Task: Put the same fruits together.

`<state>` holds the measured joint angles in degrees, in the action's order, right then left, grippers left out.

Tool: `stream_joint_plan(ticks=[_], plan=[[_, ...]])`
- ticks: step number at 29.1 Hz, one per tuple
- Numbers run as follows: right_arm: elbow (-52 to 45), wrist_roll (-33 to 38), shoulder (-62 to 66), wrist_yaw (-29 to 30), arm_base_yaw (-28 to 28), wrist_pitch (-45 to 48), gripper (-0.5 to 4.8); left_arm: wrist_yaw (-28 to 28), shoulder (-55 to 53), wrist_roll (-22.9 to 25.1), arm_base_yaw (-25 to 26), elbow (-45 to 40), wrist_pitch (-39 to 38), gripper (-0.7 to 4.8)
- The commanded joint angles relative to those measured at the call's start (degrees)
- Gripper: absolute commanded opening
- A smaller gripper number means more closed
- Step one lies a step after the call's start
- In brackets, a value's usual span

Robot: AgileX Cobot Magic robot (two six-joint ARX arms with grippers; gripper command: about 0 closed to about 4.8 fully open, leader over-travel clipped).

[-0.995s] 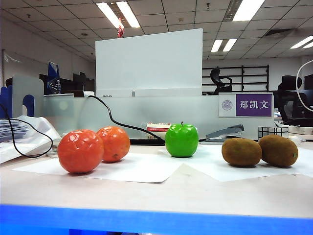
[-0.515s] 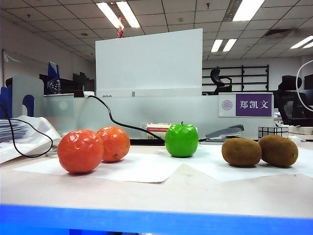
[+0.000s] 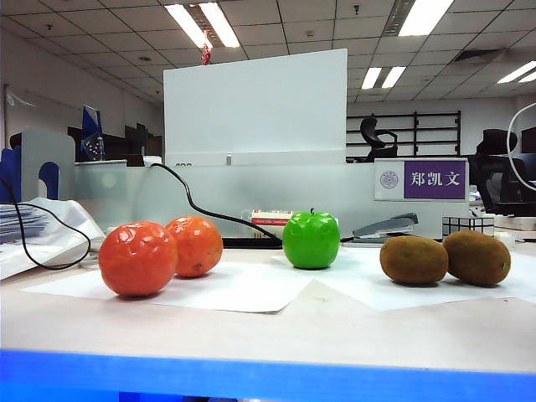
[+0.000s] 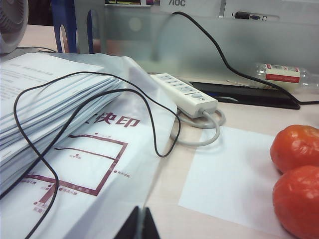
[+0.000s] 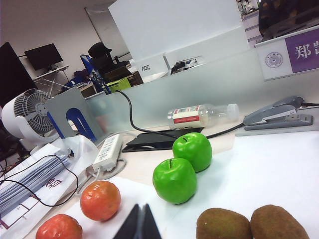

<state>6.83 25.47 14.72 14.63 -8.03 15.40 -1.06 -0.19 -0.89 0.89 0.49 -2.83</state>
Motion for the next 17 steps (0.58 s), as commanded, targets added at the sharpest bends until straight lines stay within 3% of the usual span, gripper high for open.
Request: stream_joint_plan(ticks=[1, 13, 17], plan=[[0.2, 0.0, -0.1, 0.1, 0.0, 0.7, -0.08, -0.3, 0.1, 0.0, -0.1, 0.0, 0.3, -0.05], [0.2, 0.0, -1.9, 0.1, 0.0, -0.8, -0.08, -0.3, 0.1, 0.0, -0.1, 0.0, 0.3, -0.05], [0.2, -12.0, -7.4, -0.9, 0.1, -4.8, -0.07, -0.3, 0.1, 0.0, -0.1, 0.0, 0.3, -0.05]])
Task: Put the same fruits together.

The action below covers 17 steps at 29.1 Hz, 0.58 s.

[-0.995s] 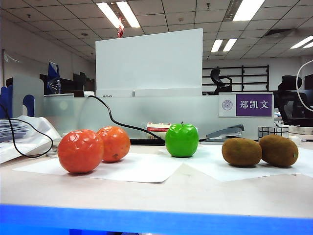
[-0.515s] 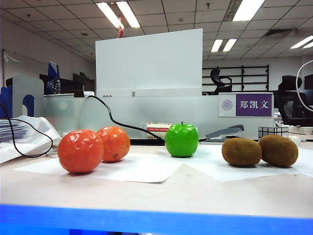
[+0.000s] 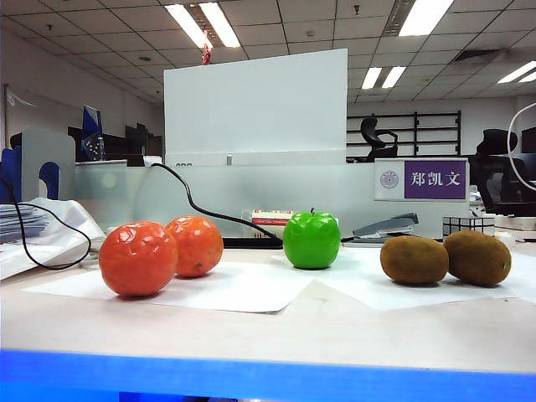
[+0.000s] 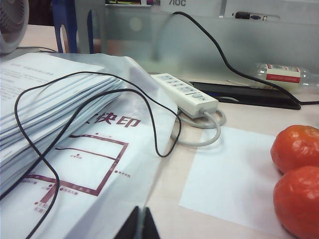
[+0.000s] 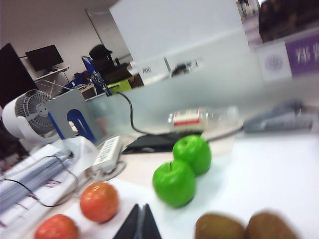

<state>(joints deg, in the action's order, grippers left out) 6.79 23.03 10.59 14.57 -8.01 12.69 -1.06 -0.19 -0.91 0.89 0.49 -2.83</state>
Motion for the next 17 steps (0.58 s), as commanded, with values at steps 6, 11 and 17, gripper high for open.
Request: stream_joint_plan(ticks=[6, 11, 17], plan=[[0.2, -18.1, -10.4, -3.8, 0.3, -12.9, -0.07, -0.3, 0.1, 0.1, -0.1, 0.0, 0.3, -0.05], [0.2, -18.1, -10.5, -8.5, 4.5, -21.5, -0.07, -0.2, 0.1, 0.1, -0.1, 0.0, 0.3, -0.05], [0.2, -18.4, -10.5, -8.5, 10.8, -24.0, -0.07, -0.3, 0.1, 0.1, -0.1, 0.0, 0.3, -0.05]])
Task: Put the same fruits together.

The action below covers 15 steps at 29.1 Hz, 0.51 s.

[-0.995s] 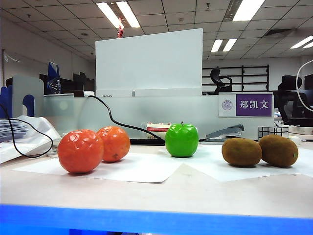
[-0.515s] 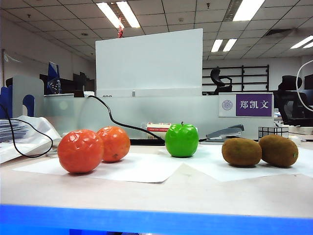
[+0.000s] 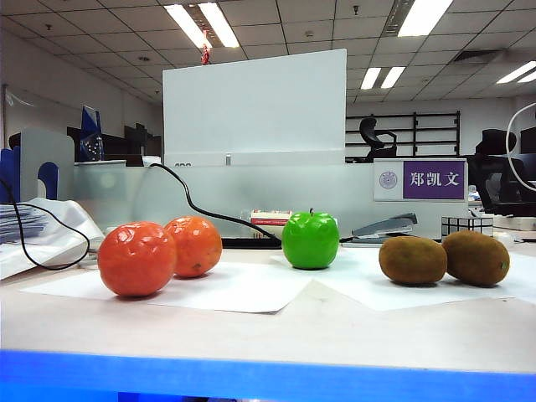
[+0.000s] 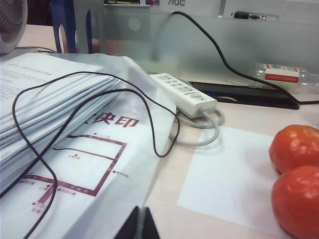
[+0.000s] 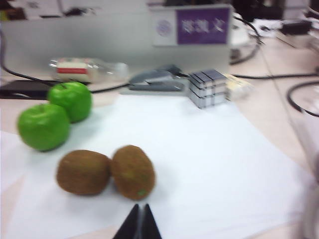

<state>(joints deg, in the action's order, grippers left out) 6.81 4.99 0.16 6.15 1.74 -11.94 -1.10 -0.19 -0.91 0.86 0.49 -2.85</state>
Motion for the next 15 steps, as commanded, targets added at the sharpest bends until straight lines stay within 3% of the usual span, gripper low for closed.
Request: stream_joint_plan(ticks=[1, 15], plan=[[0.2, -0.7, -0.1, -0.2, 1.1, 0.9, -0.07, -0.2, 0.1, 0.1, -0.1, 0.0, 0.3, -0.05], [0.2, -1.0, -0.1, -1.6, 1.0, 8.7, -0.07, -0.2, 0.1, 0.1, -0.1, 0.0, 0.3, -0.05]])
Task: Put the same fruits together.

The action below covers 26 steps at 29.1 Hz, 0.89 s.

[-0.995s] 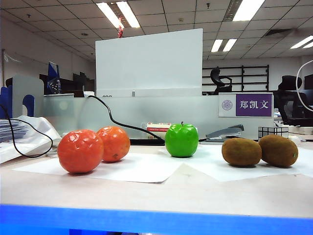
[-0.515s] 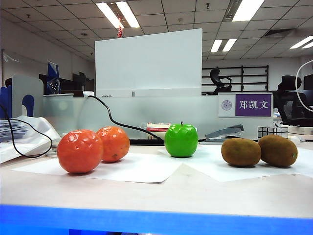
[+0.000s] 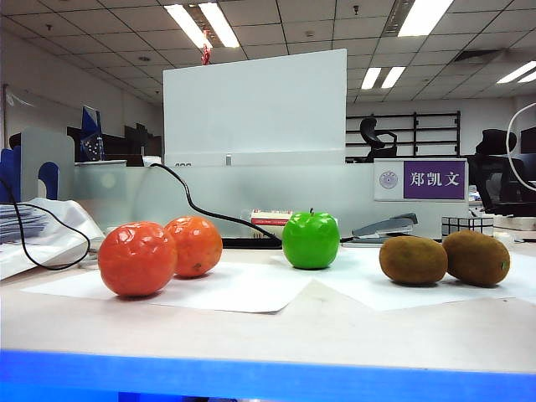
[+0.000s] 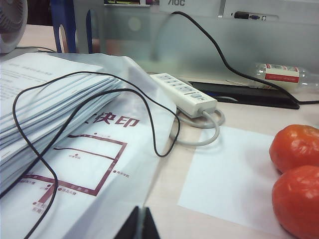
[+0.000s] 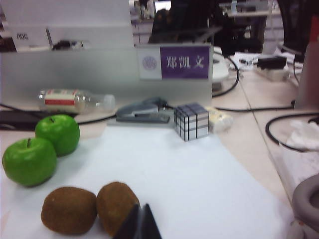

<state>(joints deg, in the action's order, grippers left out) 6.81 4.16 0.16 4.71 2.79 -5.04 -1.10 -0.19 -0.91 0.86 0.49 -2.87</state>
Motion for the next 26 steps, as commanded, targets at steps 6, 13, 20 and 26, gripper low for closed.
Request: stream_joint_plan(ticks=[6, 13, 20, 26], plan=[[0.2, -0.2, -0.1, -0.7, 0.0, 2.2, -0.07, -0.2, 0.1, 0.1, -0.1, 0.0, 0.3, -0.05], [0.2, -0.2, -0.1, -2.3, -0.1, 2.3, -0.07, -0.2, 0.1, 0.1, -0.1, 0.0, 0.3, -0.05], [0.2, -0.2, -0.1, -2.2, -0.4, 2.5, -0.07, -0.2, 0.1, 0.1, -0.1, 0.0, 0.3, -0.05], [0.2, -0.1, -0.1, -2.2, -0.4, 2.3, -0.07, -0.2, 0.1, 0.1, -0.1, 0.0, 0.3, -0.05]])
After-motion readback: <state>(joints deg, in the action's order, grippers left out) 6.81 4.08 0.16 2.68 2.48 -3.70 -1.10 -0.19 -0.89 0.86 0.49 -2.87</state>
